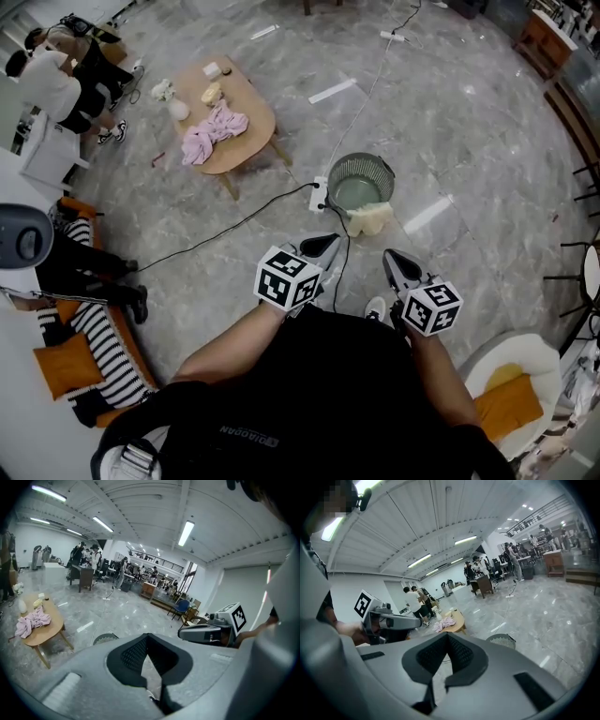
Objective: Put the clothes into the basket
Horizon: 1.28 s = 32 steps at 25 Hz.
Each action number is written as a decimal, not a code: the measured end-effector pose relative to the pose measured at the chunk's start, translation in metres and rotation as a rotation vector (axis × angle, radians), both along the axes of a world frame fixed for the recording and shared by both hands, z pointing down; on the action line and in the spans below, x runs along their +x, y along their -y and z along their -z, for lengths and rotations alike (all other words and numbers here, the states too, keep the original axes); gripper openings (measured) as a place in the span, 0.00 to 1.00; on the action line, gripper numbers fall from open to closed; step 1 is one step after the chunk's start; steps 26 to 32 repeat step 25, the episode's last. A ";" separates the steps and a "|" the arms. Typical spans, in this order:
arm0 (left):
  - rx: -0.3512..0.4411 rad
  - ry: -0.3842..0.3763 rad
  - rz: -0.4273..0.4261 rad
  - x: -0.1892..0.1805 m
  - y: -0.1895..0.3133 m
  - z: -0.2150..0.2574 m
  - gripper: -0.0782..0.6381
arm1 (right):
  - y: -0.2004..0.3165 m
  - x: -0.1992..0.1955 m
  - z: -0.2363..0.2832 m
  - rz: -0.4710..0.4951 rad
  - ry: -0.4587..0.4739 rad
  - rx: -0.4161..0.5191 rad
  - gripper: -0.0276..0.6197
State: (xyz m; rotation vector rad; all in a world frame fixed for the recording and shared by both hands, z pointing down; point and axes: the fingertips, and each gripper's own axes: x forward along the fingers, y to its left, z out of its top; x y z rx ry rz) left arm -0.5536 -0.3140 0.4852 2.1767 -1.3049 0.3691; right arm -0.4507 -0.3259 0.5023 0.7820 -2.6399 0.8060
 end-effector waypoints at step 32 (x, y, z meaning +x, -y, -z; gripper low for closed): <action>0.013 0.000 -0.005 -0.003 0.007 0.007 0.11 | 0.007 -0.001 0.001 0.002 -0.016 0.003 0.06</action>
